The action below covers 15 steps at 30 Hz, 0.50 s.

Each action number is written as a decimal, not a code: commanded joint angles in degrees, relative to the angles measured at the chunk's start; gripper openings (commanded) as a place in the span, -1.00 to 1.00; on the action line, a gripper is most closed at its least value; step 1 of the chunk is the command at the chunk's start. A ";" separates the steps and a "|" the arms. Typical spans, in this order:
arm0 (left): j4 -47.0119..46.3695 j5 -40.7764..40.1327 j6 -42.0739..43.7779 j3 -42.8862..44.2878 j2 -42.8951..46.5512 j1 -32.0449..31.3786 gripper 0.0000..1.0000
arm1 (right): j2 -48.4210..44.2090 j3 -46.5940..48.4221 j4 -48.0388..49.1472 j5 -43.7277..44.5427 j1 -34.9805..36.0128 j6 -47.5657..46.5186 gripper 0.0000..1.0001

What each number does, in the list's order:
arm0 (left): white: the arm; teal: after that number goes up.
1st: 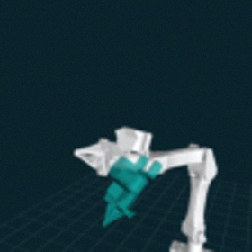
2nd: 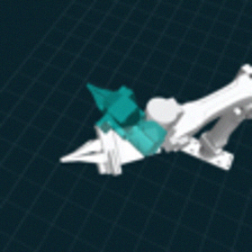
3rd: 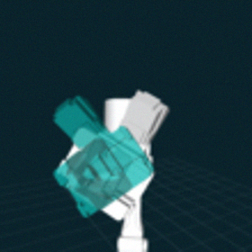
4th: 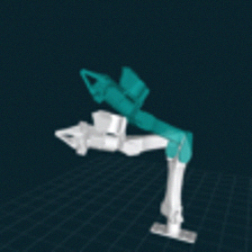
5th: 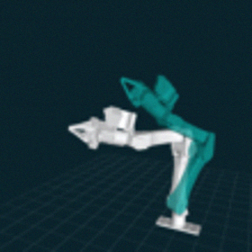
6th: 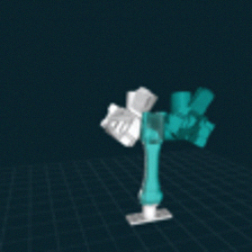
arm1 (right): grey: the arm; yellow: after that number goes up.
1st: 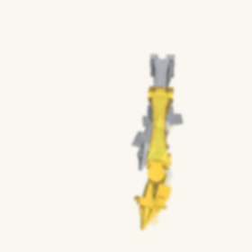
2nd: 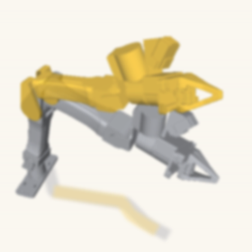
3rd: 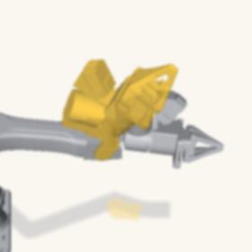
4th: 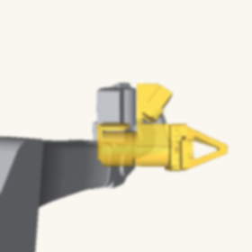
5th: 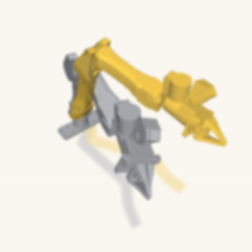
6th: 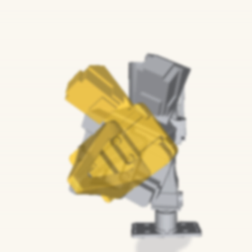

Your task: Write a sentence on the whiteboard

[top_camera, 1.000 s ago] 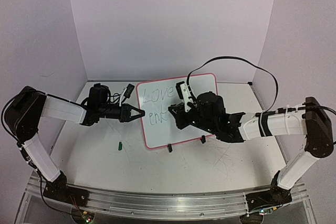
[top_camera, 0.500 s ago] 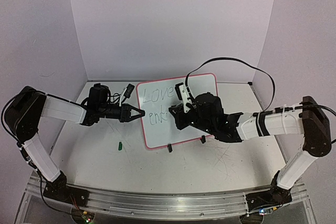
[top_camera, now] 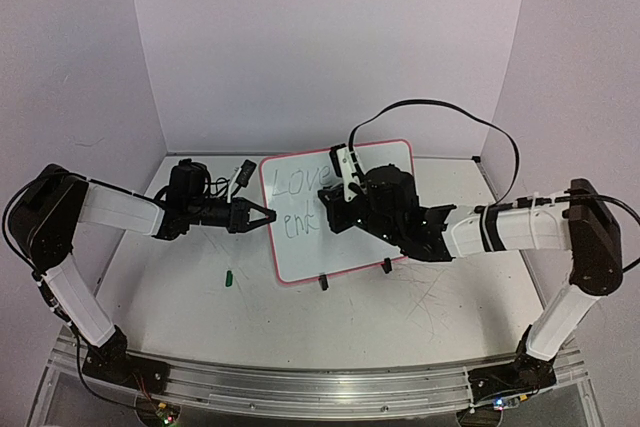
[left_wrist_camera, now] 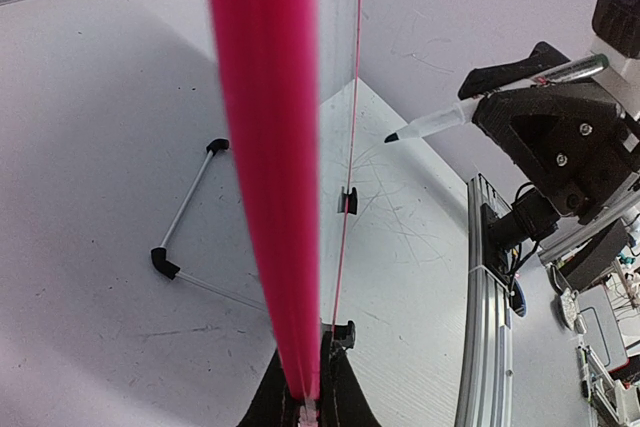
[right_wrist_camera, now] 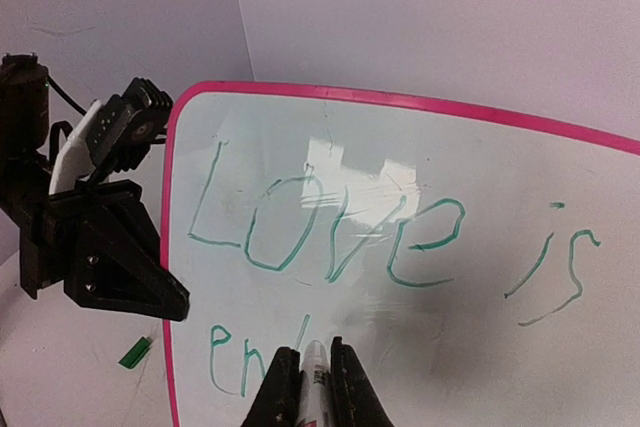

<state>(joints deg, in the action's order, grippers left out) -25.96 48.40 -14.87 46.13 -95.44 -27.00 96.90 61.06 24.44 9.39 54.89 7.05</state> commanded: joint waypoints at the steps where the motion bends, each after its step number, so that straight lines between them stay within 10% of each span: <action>1: 0.57 -4.95 3.33 1.61 -0.59 0.02 -1.00 | 1.86 3.08 1.14 1.65 -0.35 -1.57 -1.00; 15: 0.58 -4.89 3.45 1.56 -0.67 0.03 -1.00 | 3.19 2.89 0.44 2.05 -1.09 -1.66 -1.00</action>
<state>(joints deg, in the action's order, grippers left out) -25.94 48.40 -14.87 46.13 -95.44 -27.00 98.87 62.26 24.34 10.69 54.02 5.98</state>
